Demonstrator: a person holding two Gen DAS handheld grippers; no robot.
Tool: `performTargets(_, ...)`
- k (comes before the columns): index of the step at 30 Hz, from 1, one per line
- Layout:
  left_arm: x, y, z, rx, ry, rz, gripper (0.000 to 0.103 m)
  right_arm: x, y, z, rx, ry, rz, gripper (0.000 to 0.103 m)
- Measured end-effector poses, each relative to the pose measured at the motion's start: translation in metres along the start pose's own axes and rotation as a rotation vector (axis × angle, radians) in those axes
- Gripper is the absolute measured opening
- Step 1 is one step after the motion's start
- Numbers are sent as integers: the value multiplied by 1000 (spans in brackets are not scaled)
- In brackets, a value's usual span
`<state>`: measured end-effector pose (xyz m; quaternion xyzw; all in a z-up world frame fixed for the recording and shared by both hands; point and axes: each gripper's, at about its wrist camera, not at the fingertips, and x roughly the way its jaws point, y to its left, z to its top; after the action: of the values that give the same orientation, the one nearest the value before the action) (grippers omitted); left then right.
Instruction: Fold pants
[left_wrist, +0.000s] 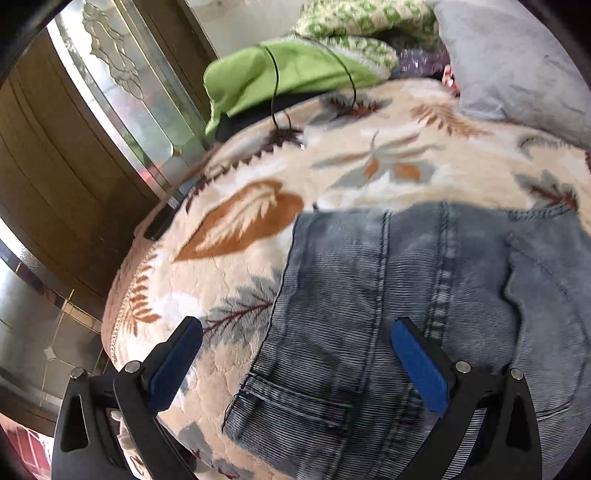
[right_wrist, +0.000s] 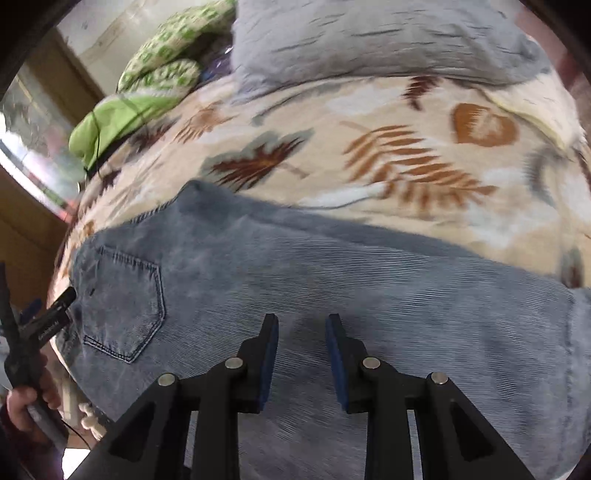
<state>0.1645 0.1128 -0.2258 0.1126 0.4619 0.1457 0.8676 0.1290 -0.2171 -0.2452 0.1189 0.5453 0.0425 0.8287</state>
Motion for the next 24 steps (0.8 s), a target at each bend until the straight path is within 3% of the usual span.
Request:
performTargets(4,9,-4,-1,20,-14,-13,103,18,16,7,-40,1,-72,30)
performTargets(10,24,-3,6,9,25,-58,103,32,19,22,-64,8,-110,31)
performTargets(14,18,0,8,23,49,-56,103,29,14,29,-13,12,-86,31)
performTargets(19,-24,5,4,18,-21,-56,103,-12,-11,12,81,-59,17,32)
performTargets(21,-45,1,4,26,-59,-75,103,-35,-28,2,108,-101,44,39)
performTargets(23,-70,-8,5,47,-105,-104,103,-57,-46,-8,153,-149,56,67)
performTargets(24,-79,-14,5,59,-120,-121,103,-71,-58,-15,187,-186,66,68)
